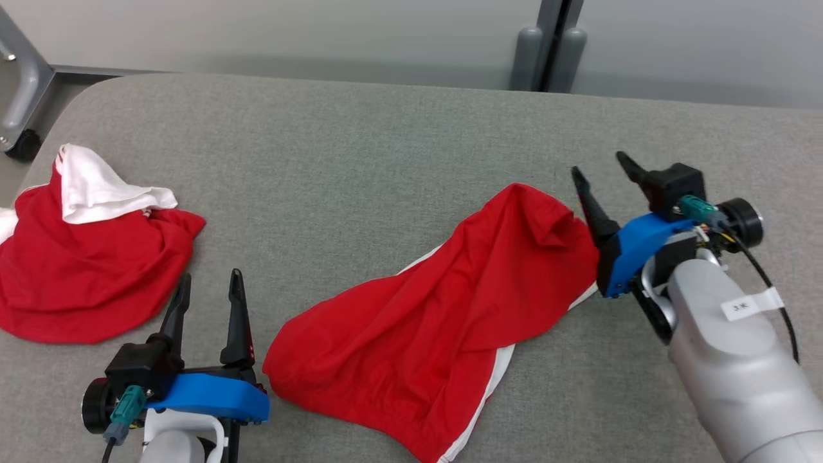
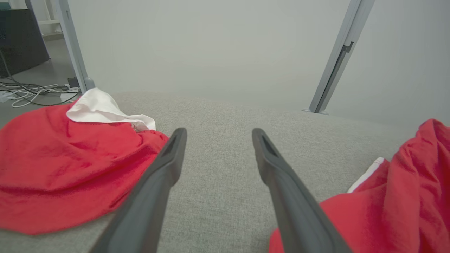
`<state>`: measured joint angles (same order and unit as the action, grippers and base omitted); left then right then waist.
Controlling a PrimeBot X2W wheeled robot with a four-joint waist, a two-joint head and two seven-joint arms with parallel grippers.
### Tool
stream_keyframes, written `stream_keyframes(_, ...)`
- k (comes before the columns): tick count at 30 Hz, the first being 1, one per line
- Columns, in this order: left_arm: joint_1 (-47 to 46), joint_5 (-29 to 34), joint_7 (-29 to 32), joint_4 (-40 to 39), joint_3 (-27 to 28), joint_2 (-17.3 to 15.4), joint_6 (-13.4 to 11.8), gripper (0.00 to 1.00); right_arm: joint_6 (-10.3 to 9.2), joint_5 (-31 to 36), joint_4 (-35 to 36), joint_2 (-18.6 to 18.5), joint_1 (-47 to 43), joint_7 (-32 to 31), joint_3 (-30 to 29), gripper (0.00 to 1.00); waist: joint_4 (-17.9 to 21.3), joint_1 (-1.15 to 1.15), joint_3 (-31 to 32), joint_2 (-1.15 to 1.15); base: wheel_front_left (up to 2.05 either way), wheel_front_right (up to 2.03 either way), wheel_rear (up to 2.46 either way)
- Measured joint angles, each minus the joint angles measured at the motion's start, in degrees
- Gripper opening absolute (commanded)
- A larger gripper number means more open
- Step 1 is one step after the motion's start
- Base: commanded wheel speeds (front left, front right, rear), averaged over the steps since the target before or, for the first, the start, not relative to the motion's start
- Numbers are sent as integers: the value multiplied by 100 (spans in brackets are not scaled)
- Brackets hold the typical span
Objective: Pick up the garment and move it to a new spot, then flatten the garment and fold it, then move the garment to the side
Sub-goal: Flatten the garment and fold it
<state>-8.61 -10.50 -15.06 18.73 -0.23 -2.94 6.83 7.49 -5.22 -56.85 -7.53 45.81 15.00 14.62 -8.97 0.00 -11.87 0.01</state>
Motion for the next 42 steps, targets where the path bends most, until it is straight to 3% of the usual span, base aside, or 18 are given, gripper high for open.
stream_keyframes(5,12,55,0,-19,97,1,0,100,-1,-1,509,-376,-470,3,-333,100,209,0,79,-1,0,0,0)
stream_keyframes(13,55,90,0,-82,151,2,1,100,-1,-286,714,-390,-1062,4,-169,100,451,0,121,-1,0,0,0)
stream_keyframes(22,25,108,0,-102,155,0,11,100,0,-653,-21,-122,-968,-22,383,100,421,0,-19,-1,0,0,0)
stream_keyframes(32,-63,133,0,-116,163,1,26,100,-1,-781,-1023,-12,-486,-31,403,100,321,0,-170,-1,0,0,0)
stream_keyframes(38,-90,130,0,-97,155,1,26,100,-3,-1065,-1269,138,-380,-21,392,100,293,0,-190,-1,0,0,0)
stream_keyframes(39,-91,131,0,-92,155,0,27,100,-7,-1081,-1289,155,-371,-20,420,97,295,0,-193,-1,0,0,0)
stream_keyframes(40,-91,131,0,-88,155,1,27,100,-8,-1104,-1307,159,-361,-19,448,38,298,0,-195,-1,0,0,0)
stream_keyframes(41,-94,131,0,-83,152,1,27,100,-8,-1111,-1336,160,-342,-19,477,5,298,0,-197,-1,0,0,0)
stream_keyframes(42,-101,131,0,-73,144,1,27,100,-8,-1138,-1365,169,-318,-20,494,0,297,0,-198,-1,0,0,0)
